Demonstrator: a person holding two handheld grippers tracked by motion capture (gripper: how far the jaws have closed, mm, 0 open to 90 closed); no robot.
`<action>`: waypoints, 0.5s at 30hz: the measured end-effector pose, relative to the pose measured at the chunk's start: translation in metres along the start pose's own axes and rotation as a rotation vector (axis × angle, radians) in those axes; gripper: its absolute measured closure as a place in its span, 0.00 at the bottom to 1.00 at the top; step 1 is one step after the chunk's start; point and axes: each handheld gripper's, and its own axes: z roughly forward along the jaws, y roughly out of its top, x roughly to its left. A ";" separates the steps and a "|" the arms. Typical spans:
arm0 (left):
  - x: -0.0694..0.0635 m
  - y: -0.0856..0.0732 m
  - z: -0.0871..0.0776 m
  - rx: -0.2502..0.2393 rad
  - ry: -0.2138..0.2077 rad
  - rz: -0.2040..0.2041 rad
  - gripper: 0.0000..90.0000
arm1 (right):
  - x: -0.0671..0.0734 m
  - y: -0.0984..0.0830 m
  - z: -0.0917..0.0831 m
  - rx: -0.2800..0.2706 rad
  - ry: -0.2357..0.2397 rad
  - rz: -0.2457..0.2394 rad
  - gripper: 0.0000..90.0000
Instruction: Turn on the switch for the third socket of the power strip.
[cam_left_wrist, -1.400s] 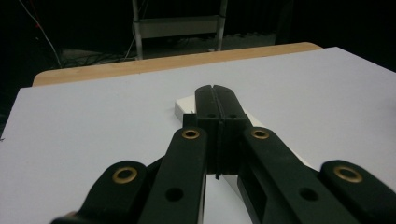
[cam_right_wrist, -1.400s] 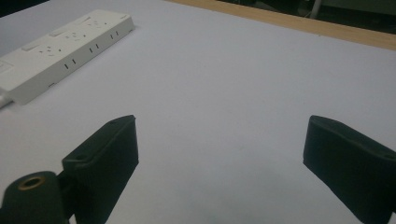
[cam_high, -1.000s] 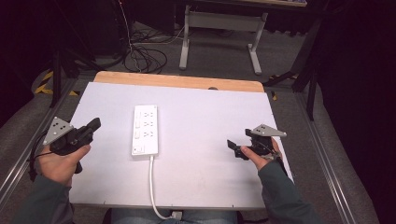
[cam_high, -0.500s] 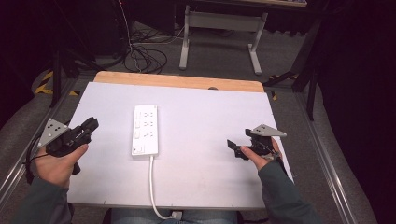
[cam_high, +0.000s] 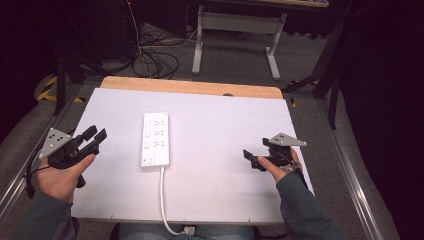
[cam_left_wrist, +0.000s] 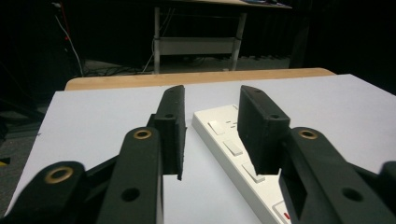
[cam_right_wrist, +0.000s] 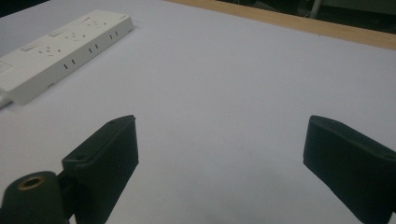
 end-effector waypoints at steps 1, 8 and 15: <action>0.000 0.000 0.000 0.002 0.000 0.001 0.66 | 0.000 0.000 0.000 0.000 0.000 0.000 0.12; 0.000 0.000 0.001 0.004 -0.002 0.004 0.56 | 0.000 0.000 0.000 0.001 -0.002 -0.001 0.12; 0.000 0.000 0.002 0.010 0.005 -0.013 0.41 | 0.000 0.000 0.000 0.000 -0.002 0.000 0.12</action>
